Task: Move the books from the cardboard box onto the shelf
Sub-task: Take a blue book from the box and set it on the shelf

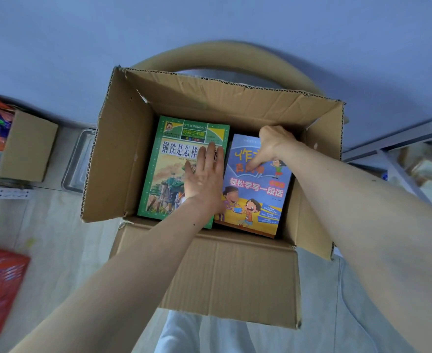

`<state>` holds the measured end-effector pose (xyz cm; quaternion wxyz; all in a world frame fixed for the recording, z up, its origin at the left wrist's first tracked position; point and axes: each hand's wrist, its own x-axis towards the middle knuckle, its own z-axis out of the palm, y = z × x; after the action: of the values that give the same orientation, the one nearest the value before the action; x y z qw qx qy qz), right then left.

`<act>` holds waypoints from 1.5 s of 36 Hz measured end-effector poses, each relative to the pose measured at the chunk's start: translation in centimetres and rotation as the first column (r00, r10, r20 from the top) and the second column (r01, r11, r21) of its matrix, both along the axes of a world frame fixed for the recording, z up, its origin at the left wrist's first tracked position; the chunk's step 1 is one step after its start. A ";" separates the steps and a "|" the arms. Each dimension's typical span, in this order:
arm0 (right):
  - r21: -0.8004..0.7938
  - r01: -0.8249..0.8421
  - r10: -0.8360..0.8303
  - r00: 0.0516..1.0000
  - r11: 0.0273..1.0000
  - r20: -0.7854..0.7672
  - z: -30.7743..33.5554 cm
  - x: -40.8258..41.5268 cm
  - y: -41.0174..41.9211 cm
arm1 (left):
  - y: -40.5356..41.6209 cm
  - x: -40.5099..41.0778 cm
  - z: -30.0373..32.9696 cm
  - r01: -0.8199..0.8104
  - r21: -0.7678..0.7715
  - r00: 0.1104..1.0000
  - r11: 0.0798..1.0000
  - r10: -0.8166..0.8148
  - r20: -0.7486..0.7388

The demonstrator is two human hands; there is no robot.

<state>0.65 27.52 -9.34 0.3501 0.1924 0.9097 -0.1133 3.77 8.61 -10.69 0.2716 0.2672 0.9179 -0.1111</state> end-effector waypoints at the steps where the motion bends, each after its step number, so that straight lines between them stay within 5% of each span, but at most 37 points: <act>1: -0.004 0.008 -0.008 1.000 1.000 0.019 0.0 0.1 0.1 | -0.1 0.0 0.0 0.001 0.002 1.000 1.000 -0.001 0.004; 17: -0.138 -0.113 0.108 0.993 0.984 -0.043 4.6 2.3 0.8 | -2.8 0.1 0.9 -0.013 0.117 0.976 0.993 -0.013 0.215; 24: -0.164 -0.170 0.143 0.976 0.972 -0.163 8.6 2.8 0.1 | -3.6 0.4 2.1 -0.229 0.271 0.906 0.935 0.103 0.411; 26: -0.152 -0.190 0.160 0.968 0.970 -0.192 10.5 2.0 0.0 | -3.4 0.6 2.9 -0.359 0.372 0.859 0.856 0.148 0.490; 30: -0.186 -0.207 0.162 0.959 0.960 -0.232 15.3 -0.1 0.1 | -3.4 0.6 5.4 -0.750 0.460 0.604 0.475 0.209 0.769; 34: -0.187 -0.231 0.179 0.949 0.955 -0.260 20.7 -2.5 -0.9 | -3.7 0.2 9.0 -0.853 0.475 0.517 0.218 0.218 0.828; 43: -0.127 -0.291 0.232 0.909 0.948 -0.346 30.7 -5.6 -6.2 | -8.8 -1.8 19.8 -0.879 0.472 0.477 0.072 0.106 0.872; 49: 0.008 -0.379 0.305 0.732 0.925 -0.609 36.0 -7.1 -12.2 | -14.1 -1.7 26.2 -0.851 0.516 0.503 -0.099 0.128 0.855; 52: -0.070 -0.368 0.185 0.613 0.927 -0.768 37.6 -7.3 -15.7 | -17.0 -1.1 28.8 -0.812 0.541 0.504 -0.221 0.202 0.840; 54: -0.260 -0.308 -0.010 0.627 0.915 -0.779 38.3 -7.4 -18.2 | -19.2 -0.7 30.7 -0.772 0.556 0.500 -0.309 0.244 0.831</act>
<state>-6.79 9.30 29.00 -0.0308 -0.0209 0.9458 -0.3226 3.04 -10.55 19.98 0.2050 -0.0704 0.6507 0.7277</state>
